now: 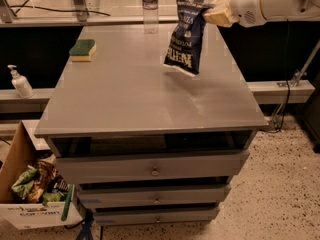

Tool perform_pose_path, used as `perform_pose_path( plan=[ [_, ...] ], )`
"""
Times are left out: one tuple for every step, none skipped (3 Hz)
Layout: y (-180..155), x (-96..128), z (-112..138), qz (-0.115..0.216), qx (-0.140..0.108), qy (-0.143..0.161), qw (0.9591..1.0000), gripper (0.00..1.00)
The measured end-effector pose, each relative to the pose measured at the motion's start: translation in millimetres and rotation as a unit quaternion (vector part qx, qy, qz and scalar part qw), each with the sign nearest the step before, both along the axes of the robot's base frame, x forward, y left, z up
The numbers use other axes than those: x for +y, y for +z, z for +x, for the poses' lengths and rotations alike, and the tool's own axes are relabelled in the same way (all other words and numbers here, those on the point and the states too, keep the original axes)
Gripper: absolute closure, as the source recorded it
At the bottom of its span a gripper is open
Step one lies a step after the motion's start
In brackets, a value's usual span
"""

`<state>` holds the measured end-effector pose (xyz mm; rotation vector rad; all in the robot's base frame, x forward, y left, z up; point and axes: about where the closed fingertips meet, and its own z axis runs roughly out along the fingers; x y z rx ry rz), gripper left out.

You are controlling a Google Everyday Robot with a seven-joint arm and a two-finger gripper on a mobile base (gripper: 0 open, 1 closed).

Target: Move blue chip bag near water bottle

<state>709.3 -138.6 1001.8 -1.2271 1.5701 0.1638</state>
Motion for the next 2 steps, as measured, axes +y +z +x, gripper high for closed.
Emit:
perform_pose_path(
  plan=[
    [2,-31,39,0.003,-0.015,-0.037,0.9992,1.00],
    [-9,-44,84,0.023,-0.015,-0.068,0.9973,1.00]
  ],
)
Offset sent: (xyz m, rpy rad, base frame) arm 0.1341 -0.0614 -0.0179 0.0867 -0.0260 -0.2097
